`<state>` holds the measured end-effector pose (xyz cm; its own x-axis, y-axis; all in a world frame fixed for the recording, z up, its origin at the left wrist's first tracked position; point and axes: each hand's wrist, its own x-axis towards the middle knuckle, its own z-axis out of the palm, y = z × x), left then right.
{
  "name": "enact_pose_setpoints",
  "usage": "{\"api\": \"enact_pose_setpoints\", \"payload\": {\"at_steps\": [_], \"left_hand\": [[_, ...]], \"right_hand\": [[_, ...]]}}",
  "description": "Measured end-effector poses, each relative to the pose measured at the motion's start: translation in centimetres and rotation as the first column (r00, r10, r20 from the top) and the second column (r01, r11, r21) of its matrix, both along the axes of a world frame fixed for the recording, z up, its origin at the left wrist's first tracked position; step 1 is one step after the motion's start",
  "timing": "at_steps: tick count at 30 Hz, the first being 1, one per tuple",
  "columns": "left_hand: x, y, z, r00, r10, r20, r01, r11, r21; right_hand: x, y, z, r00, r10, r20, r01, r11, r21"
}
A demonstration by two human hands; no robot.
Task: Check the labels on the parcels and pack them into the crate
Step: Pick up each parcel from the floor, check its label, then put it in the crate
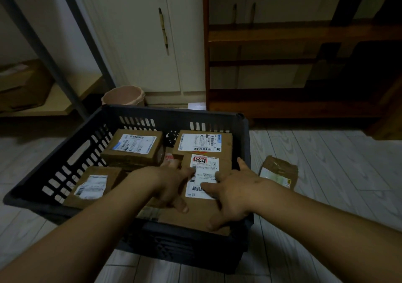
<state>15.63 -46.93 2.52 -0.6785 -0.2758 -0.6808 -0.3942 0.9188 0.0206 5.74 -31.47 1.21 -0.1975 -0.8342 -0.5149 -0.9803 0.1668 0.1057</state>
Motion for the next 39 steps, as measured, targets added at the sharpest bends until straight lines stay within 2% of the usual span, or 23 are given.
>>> {"api": "enact_pose_setpoints", "payload": {"at_steps": [5,9,11,13,16,18,20,23,26,29,35,39], "left_hand": [[0.5,-0.2,-2.3,0.998,-0.059,-0.028,0.059,0.998,0.023],[0.7,-1.3,-2.1,0.995,-0.017,-0.100,0.025,0.997,0.076],[0.6,-1.9,-1.7,0.991,0.006,-0.136,0.002,0.998,0.057],[0.6,-2.1,-1.3,0.995,0.037,-0.097,-0.030,0.997,0.074],[0.2,-2.1,0.0,0.994,0.080,-0.076,-0.077,0.996,0.052],[-0.9,-1.6,1.6,0.973,0.131,-0.192,-0.130,0.991,0.019],[-3.1,-0.4,3.2,0.917,0.142,-0.374,-0.140,0.990,0.032],[-8.3,4.0,4.0,0.849,0.023,-0.528,0.003,0.999,0.048],[-13.5,9.9,2.5,0.869,-0.110,-0.482,0.141,0.990,0.029],[-17.6,14.1,-0.6,0.920,-0.154,-0.361,0.171,0.985,0.016],[-21.9,16.4,-7.5,0.974,0.038,-0.221,-0.018,0.996,0.092],[-22.2,15.7,-11.5,0.967,0.173,-0.186,-0.167,0.985,0.052]], "right_hand": [[0.7,-0.5,-1.0,0.988,0.085,-0.129,-0.080,0.996,0.041],[0.3,-0.7,-0.8,0.994,0.074,-0.077,-0.074,0.997,-0.004],[-0.4,-0.6,-0.4,0.998,0.049,-0.038,-0.052,0.995,-0.089],[-1.2,-0.2,0.2,0.999,0.003,0.043,0.006,0.976,-0.217],[-3.5,1.2,1.3,0.988,-0.066,0.137,0.119,0.896,-0.427],[-6.2,2.5,1.9,0.976,-0.149,0.161,0.212,0.829,-0.518],[-9.4,4.1,2.1,0.947,-0.281,0.158,0.321,0.789,-0.523],[-13.4,7.2,1.0,0.897,-0.424,0.127,0.436,0.793,-0.427],[-15.2,11.1,-1.3,0.847,-0.509,0.155,0.529,0.775,-0.346],[-16.3,14.8,-3.6,0.818,-0.538,0.201,0.574,0.748,-0.334],[-19.0,19.3,-6.6,0.759,-0.565,0.323,0.651,0.666,-0.364],[-20.7,19.7,-8.8,0.728,-0.581,0.365,0.685,0.632,-0.361]]}}
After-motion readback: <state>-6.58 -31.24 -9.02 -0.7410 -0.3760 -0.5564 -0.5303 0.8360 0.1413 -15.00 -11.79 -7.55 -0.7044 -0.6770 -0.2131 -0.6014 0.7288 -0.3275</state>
